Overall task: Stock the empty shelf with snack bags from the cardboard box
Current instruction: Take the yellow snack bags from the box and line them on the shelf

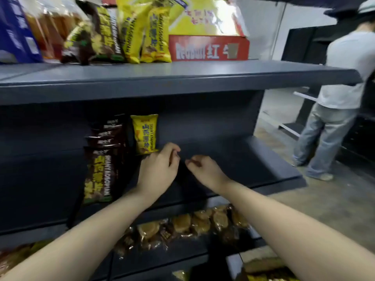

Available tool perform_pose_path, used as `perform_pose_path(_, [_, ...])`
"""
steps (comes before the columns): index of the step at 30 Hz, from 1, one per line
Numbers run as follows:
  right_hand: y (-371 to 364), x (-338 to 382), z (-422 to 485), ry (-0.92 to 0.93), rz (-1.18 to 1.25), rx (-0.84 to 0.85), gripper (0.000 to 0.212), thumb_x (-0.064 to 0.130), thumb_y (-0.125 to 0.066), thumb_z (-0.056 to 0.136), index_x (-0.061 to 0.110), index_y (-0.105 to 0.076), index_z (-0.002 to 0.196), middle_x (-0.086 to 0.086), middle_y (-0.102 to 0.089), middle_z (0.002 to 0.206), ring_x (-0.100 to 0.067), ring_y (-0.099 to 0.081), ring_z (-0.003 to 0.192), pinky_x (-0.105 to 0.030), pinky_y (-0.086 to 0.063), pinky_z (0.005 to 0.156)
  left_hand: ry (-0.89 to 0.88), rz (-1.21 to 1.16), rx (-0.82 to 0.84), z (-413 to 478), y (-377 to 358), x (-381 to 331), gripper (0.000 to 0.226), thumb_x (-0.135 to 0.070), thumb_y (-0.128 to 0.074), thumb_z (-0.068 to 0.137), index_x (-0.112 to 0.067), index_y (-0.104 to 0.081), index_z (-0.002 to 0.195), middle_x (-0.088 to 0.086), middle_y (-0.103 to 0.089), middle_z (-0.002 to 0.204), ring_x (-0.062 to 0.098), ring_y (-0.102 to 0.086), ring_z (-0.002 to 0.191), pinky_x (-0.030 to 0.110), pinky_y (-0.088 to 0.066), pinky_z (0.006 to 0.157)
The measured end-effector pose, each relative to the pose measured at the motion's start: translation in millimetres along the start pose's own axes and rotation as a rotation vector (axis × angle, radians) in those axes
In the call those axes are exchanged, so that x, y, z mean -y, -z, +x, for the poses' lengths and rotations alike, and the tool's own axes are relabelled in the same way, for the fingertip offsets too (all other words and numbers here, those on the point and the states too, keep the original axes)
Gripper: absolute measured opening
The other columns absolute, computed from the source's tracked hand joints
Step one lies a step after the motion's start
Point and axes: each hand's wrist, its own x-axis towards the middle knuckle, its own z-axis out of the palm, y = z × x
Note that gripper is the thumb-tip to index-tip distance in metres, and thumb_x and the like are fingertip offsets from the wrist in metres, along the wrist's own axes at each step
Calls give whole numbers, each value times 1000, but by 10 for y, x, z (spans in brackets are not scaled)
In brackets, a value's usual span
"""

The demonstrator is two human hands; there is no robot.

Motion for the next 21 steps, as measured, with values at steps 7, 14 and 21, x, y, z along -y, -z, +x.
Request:
perform_pose_path(7, [742, -805, -878, -127, -56, -49, 19, 20, -49, 92, 12, -63, 81, -3, -65, 77, -15, -57, 73, -29, -44, 68, 32, -302, 169, -787, -920, -1061, 28, -41, -26, 86, -30, -47, 101, 2, -68, 69, 27, -65, 63, 43, -53, 59])
perform_pose_path(14, [1093, -1935, -1617, -404, -156, 124, 27, 20, -52, 93, -3, -65, 88, -21, -65, 87, -21, -56, 77, -30, -45, 63, 105, -333, 620, -1609, -1906, -1553, 14, -27, -40, 97, -21, -52, 101, 8, -64, 82, 30, -62, 79, 46, -50, 68])
perform_pose_path(21, [1209, -2915, -2016, -554, -307, 204, 28, 34, -55, 91, 14, -61, 109, -9, -66, 113, -26, -60, 105, -30, -47, 83, 308, -231, 1015, -2111, -2577, -1841, 45, -31, -42, 98, -16, -29, 138, 12, -46, 136, 30, -51, 117, 33, -42, 87])
